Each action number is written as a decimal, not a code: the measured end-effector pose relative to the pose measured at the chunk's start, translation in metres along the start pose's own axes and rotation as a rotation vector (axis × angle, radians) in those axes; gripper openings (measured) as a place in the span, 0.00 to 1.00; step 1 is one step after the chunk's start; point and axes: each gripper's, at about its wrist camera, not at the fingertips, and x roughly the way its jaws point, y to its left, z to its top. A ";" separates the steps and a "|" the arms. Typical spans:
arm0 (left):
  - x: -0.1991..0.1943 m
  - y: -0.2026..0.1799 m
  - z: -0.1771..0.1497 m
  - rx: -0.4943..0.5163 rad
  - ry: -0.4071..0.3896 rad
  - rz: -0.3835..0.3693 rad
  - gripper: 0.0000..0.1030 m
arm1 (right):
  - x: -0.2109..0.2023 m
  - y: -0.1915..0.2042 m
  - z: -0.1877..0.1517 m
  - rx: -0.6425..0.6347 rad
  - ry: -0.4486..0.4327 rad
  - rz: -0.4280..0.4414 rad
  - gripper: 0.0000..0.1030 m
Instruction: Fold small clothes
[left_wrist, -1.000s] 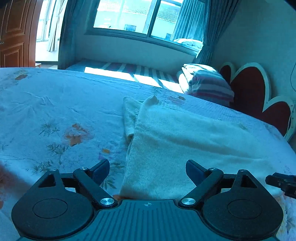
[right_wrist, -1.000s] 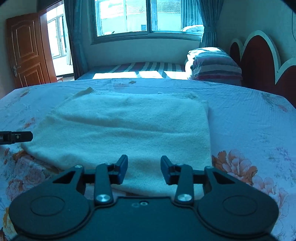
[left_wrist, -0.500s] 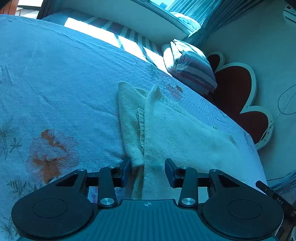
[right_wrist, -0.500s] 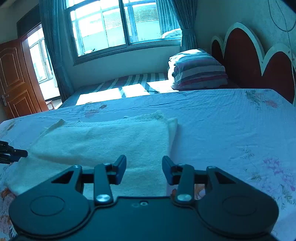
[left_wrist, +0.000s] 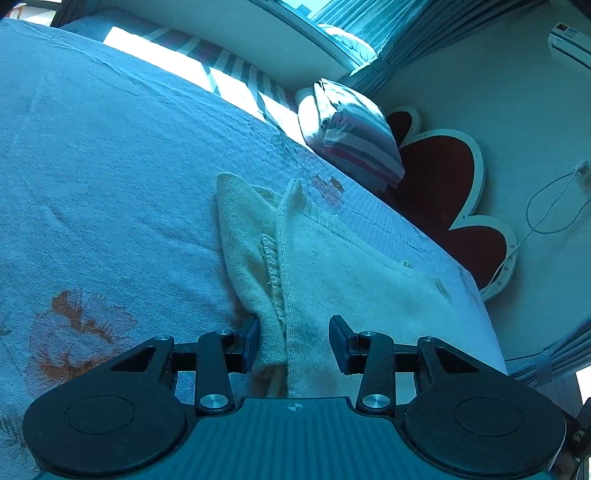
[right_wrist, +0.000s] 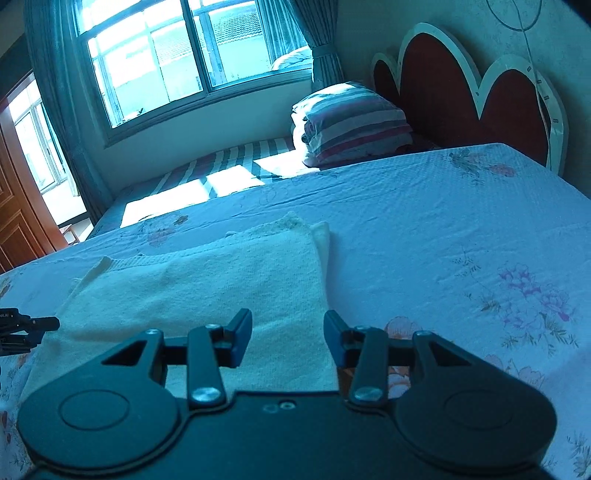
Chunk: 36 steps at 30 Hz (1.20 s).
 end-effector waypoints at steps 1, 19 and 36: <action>0.001 0.001 0.001 -0.001 0.001 -0.007 0.40 | 0.000 0.000 0.000 0.007 0.000 -0.010 0.42; 0.004 0.011 -0.004 -0.051 0.028 -0.101 0.40 | -0.019 -0.011 -0.010 0.086 -0.017 -0.096 0.42; 0.029 -0.008 -0.011 -0.102 -0.027 0.015 0.14 | -0.014 -0.051 -0.001 0.088 -0.031 -0.052 0.44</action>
